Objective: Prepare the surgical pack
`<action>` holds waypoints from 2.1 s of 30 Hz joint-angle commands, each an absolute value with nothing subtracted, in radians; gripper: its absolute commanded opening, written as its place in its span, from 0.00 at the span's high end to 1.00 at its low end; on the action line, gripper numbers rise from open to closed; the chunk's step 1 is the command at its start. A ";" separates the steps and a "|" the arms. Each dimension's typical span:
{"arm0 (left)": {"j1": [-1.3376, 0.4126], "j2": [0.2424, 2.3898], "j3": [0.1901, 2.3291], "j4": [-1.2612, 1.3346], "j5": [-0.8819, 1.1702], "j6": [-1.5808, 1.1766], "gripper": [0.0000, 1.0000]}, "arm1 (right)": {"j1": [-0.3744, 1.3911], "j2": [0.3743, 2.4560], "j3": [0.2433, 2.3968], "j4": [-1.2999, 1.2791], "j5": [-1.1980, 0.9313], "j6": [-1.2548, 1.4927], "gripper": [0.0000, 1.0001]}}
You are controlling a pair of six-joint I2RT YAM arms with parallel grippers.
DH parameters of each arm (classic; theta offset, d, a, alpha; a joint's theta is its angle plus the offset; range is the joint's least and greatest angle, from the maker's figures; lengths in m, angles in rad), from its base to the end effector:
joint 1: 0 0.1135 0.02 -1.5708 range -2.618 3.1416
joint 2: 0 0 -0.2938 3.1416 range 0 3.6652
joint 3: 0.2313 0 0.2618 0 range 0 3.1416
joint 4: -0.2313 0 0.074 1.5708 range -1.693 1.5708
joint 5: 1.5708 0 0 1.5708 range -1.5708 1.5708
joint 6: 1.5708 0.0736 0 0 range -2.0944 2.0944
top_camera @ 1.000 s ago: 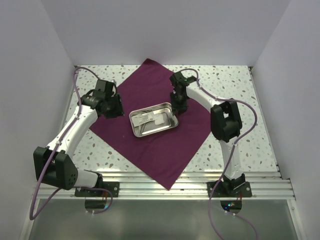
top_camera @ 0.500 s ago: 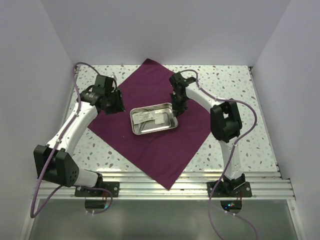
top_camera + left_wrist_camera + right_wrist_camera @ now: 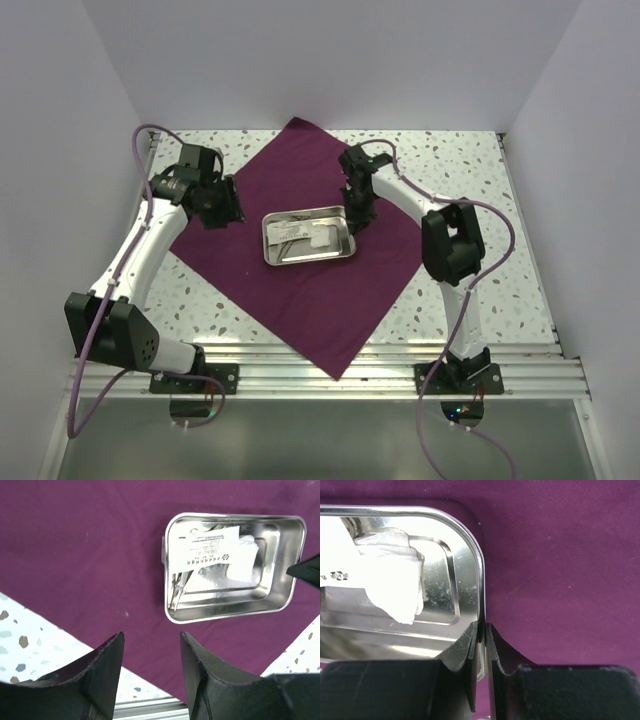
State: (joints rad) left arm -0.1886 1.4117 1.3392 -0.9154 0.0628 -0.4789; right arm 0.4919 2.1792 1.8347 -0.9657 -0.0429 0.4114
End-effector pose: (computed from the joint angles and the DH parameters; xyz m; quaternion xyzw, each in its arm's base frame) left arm 0.3067 -0.0632 0.3219 -0.1295 0.9486 -0.1225 0.2615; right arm 0.4269 0.2323 0.1825 -0.0427 0.9904 0.0758 0.1076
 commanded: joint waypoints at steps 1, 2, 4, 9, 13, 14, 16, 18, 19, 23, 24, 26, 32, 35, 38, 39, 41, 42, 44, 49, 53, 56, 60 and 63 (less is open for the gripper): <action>-0.183 1.388 1.397 -0.977 0.077 -0.491 0.47 | 0.492 2.155 1.896 -1.017 -0.035 0.345 0.88; -0.183 1.390 1.402 -0.985 0.069 -0.491 0.47 | 0.492 2.155 1.896 -1.020 -0.038 0.338 0.88; -0.183 1.397 1.411 -1.000 0.063 -0.494 0.47 | 0.491 2.152 1.898 -1.020 -0.038 0.318 0.88; -0.183 1.393 1.399 -0.989 0.078 -0.521 0.47 | 0.491 2.158 1.896 -1.028 -0.031 0.288 0.89; -0.183 1.379 1.399 -0.989 0.072 -0.519 0.47 | 0.492 2.171 1.901 -1.043 -0.028 0.270 0.89; -0.183 1.379 1.399 -0.989 0.068 -0.515 0.47 | 0.489 2.174 1.905 -1.043 -0.029 0.270 0.89; -0.183 1.374 1.394 -0.992 0.064 -0.514 0.47 | 0.489 2.175 1.917 -1.052 -0.025 0.270 0.81; -0.183 1.373 1.388 -0.989 0.069 -0.512 0.46 | 0.489 2.172 1.943 -1.066 -0.014 0.270 0.59; -0.183 1.371 1.388 -0.989 0.069 -0.511 0.45 | 0.491 2.168 1.951 -1.084 -0.006 0.270 0.49; -0.181 1.376 1.388 -0.986 0.072 -0.505 0.43 | 0.491 2.096 1.964 -1.143 0.041 0.265 0.14; -0.181 1.377 1.390 -0.982 0.072 -0.502 0.43 | 0.491 2.068 1.941 -1.155 0.051 0.262 0.12; -0.181 1.376 1.390 -0.976 0.075 -0.499 0.43 | 0.498 1.969 1.892 -1.178 0.032 0.244 0.11; -0.178 1.359 1.368 -0.933 0.112 -0.492 0.43 | 0.687 1.602 1.484 -1.126 -0.106 0.202 0.25; -0.178 1.339 1.353 -0.916 0.130 -0.495 0.43 | 0.842 1.453 1.281 -1.045 -0.169 0.244 0.37; -0.178 1.321 1.338 -0.914 0.150 -0.505 0.43 | 0.988 1.392 1.146 -0.962 -0.219 0.313 0.43; -0.178 1.303 1.315 -0.905 0.155 -0.511 0.43 | 1.024 1.385 1.099 -0.942 -0.221 0.328 0.43; -0.178 1.283 1.293 -0.902 0.167 -0.517 0.43 | 1.121 1.382 1.063 -0.891 -0.200 0.376 0.43; -0.178 1.264 1.273 -0.903 0.173 -0.522 0.43 | 1.173 1.387 1.031 -0.872 -0.201 0.391 0.43; -0.178 1.244 1.256 -0.905 0.192 -0.529 0.43 | 1.219 1.393 1.000 -0.801 -0.202 0.428 0.43; -0.178 1.201 1.238 -0.930 0.206 -0.531 0.43 | 1.334 1.492 0.999 -0.724 -0.175 0.445 0.45; -0.178 1.169 1.233 -0.943 0.203 -0.532 0.43 | 1.362 1.549 0.996 -0.678 -0.158 0.446 0.52; -0.178 1.154 1.218 -0.948 0.207 -0.535 0.43 | 1.365 1.600 1.015 -0.676 -0.146 0.427 0.57; -0.178 1.138 1.198 -0.946 0.213 -0.540 0.43 | 1.365 1.626 1.008 -0.666 -0.127 0.407 0.59; -0.178 1.134 1.192 -0.946 0.213 -0.540 0.43 | 1.364 1.649 0.997 -0.666 -0.121 0.399 0.57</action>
State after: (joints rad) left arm -0.1837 1.1549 1.1992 -0.9524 0.1925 -0.5255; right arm 1.3613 1.6375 0.9924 -0.6968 -0.1490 0.4191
